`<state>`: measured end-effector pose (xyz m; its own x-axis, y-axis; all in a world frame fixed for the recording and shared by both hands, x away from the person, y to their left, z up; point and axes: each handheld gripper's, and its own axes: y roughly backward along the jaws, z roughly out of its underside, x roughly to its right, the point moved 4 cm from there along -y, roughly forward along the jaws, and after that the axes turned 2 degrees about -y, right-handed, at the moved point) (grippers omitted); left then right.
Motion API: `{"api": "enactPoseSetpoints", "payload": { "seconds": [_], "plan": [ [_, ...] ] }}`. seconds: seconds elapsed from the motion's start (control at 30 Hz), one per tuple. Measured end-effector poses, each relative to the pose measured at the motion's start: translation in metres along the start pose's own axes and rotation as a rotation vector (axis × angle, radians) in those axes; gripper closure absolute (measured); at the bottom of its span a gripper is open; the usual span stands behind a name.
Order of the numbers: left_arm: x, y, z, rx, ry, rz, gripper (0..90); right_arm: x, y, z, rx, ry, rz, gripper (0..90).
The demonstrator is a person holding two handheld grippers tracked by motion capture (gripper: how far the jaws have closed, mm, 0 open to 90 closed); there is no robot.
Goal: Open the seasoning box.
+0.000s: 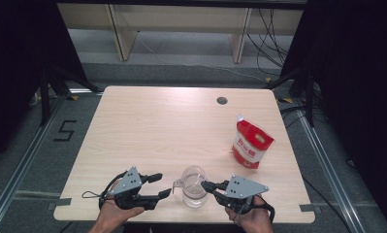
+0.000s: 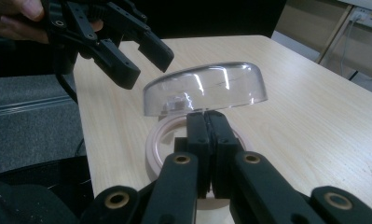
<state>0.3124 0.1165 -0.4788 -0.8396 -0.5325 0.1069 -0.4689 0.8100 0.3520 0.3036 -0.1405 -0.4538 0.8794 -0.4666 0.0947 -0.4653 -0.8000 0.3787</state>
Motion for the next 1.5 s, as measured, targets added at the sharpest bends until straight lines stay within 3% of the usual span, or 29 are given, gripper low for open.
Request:
{"api": "enactPoseSetpoints", "payload": {
  "seconds": [0.17, 0.23, 0.3, 0.33, 0.6, 0.63, 0.67, 0.8, 0.9, 1.07, 1.17, 1.5],
  "plan": [
    [-0.001, 0.0, 0.006, -0.038, -0.011, -0.006, 28.7, 0.0, -0.001, -0.001, 0.003, 0.009, 0.006, 89.6],
    [-0.004, 0.0, 0.011, -0.062, -0.055, -0.011, 26.7, -0.002, -0.001, -0.002, -0.002, 0.014, 0.002, 89.5],
    [-0.003, 0.0, 0.013, -0.067, -0.046, -0.019, 25.5, -0.002, -0.002, -0.003, -0.001, 0.031, -0.002, 89.3],
    [-0.002, 0.0, 0.015, -0.065, -0.018, -0.018, 24.7, -0.004, -0.003, -0.003, 0.002, 0.018, 0.004, 89.3],
    [-0.008, -0.006, 0.028, -0.123, -0.048, -0.018, 19.9, -0.008, -0.006, -0.009, 0.011, 0.038, -0.006, 89.2],
    [-0.008, -0.006, 0.028, -0.123, -0.048, -0.018, 19.9, -0.009, -0.008, -0.01, 0.017, 0.038, -0.017, 89.3],
    [-0.007, -0.007, 0.029, -0.125, -0.014, -0.019, 19.7, -0.009, -0.008, -0.011, 0.016, 0.042, 0.0, 89.3],
    [-0.008, -0.006, 0.028, -0.127, -0.032, -0.026, 19.5, -0.012, -0.011, -0.013, 0.017, 0.056, -0.025, 89.0],
    [-0.008, -0.006, 0.029, -0.124, -0.014, -0.026, 19.5, -0.014, -0.014, -0.013, 0.012, 0.057, -0.035, 88.9],
    [-0.01, -0.003, 0.026, -0.114, -0.02, -0.03, 19.5, -0.017, -0.019, -0.015, 0.013, 0.053, -0.04, 88.8],
    [-0.013, -0.001, 0.027, -0.134, -0.032, -0.045, 19.5, -0.019, -0.021, -0.015, 0.009, 0.057, -0.047, 88.8],
    [-0.011, -0.001, 0.027, -0.114, -0.013, -0.029, 19.5, -0.023, -0.029, -0.016, -0.003, 0.07, -0.072, 87.5]
  ]
}}
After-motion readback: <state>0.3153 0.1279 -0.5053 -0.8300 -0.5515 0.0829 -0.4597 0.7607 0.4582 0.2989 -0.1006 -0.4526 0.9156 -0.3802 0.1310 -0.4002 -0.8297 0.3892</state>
